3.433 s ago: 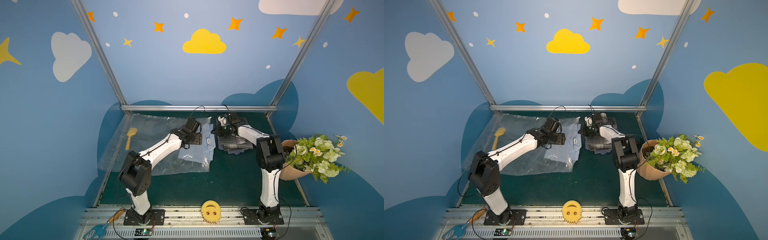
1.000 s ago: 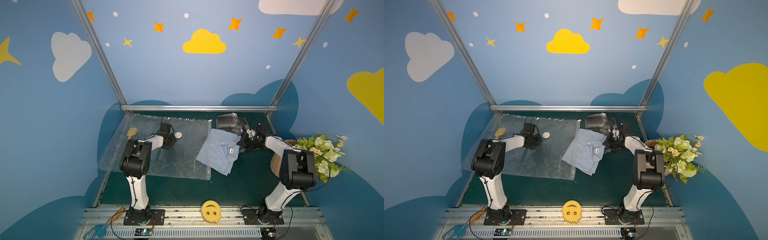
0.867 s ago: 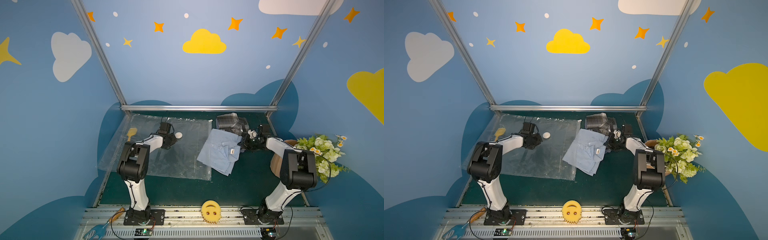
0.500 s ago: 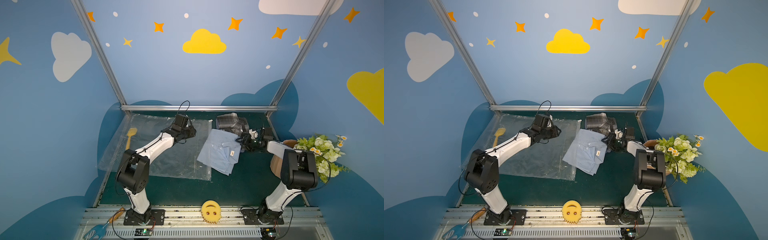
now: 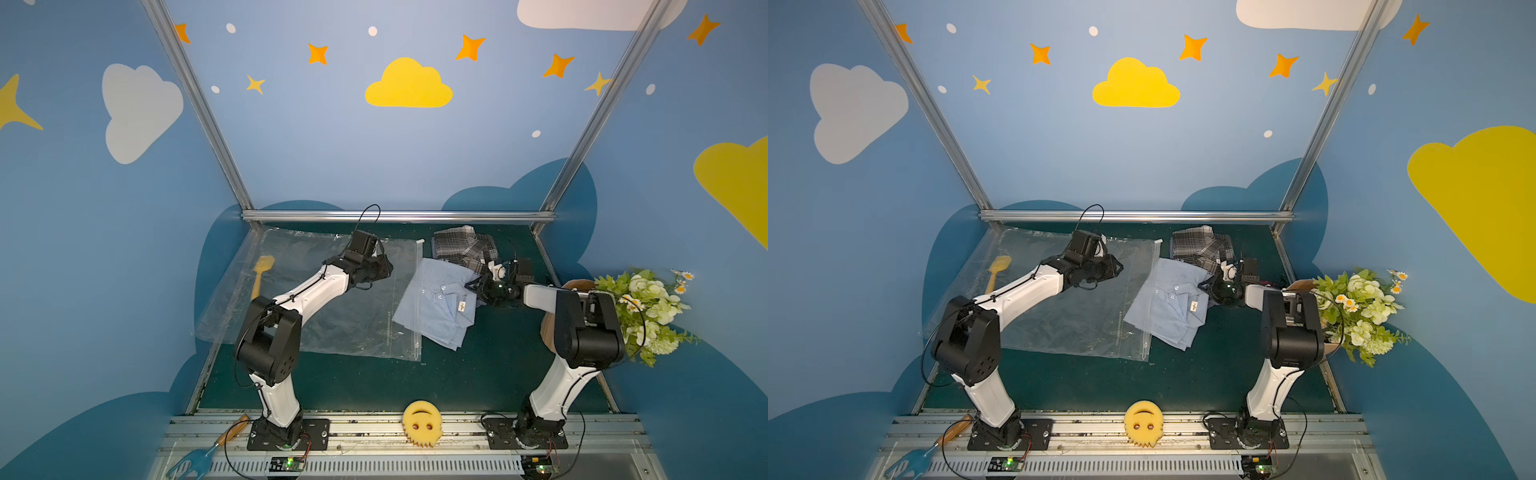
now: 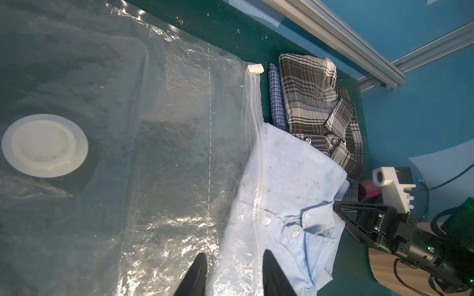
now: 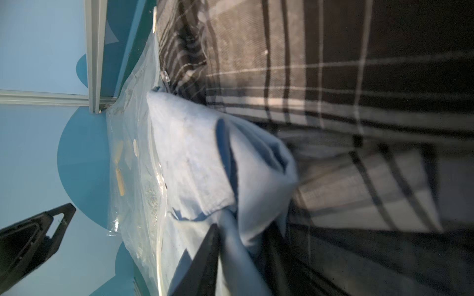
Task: Take the shirt out of the vacuum bag
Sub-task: Take out the shirt from the vacuum bag, then pick up the shirt from the center of the board.
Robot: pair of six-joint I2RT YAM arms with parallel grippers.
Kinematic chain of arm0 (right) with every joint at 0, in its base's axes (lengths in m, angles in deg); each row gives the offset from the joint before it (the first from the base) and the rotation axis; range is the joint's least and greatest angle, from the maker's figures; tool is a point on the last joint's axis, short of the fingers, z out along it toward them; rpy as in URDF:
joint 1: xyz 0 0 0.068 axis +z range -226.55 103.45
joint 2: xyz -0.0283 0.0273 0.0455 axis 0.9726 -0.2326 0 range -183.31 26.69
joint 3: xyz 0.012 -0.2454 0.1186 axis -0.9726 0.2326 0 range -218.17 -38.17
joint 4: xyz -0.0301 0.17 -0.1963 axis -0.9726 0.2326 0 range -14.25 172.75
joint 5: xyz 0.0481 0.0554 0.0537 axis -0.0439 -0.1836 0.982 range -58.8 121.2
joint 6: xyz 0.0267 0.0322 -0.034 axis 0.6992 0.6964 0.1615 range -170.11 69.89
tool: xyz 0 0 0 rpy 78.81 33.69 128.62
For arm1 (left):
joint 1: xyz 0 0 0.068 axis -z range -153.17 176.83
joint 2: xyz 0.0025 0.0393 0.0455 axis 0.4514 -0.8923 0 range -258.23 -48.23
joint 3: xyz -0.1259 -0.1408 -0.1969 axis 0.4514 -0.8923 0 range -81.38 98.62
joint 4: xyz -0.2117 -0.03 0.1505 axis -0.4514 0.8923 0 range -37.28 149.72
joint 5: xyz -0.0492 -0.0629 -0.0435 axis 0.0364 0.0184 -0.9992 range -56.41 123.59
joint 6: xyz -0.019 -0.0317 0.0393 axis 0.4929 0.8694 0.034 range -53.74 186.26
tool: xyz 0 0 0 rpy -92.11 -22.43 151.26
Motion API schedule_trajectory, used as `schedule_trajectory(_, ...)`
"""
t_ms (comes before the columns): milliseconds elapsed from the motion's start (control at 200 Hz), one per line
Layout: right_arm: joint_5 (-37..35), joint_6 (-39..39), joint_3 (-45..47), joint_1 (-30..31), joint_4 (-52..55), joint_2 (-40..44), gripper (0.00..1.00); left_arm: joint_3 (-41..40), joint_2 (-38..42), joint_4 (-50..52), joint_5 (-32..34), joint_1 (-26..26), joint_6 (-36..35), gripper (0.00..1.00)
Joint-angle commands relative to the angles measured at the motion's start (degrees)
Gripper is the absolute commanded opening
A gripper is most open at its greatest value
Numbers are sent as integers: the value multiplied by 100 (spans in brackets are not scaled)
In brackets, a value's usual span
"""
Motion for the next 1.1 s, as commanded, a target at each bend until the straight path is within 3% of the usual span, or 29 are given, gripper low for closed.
schedule_trajectory(0, 0, 117, -33, 71, -199, -77, 14, -59, 49, 120, -9, -16, -1, 37)
schedule_trajectory(85, -57, 89, -47, 64, -67, 112, 0, -89, 82, 125, 26, -18, -18, 37)
schedule_trajectory(200, -39, 30, -115, 9, 253, 581, 0, -40, 86, 158, -22, 18, -118, 38)
schedule_trajectory(481, -168, -185, -677, -140, 1563, 1525, 0, 891, -274, 784, 32, 485, -688, 53)
schedule_trajectory(846, -240, -362, -459, -832, 1869, 1635, 0, 1843, -1128, 833, -722, 1225, -813, 67)
schedule_trajectory(1096, -259, -294, -351, -1277, 1806, 1506, 0, 1841, -1822, 189, -1323, 1386, -564, 67)
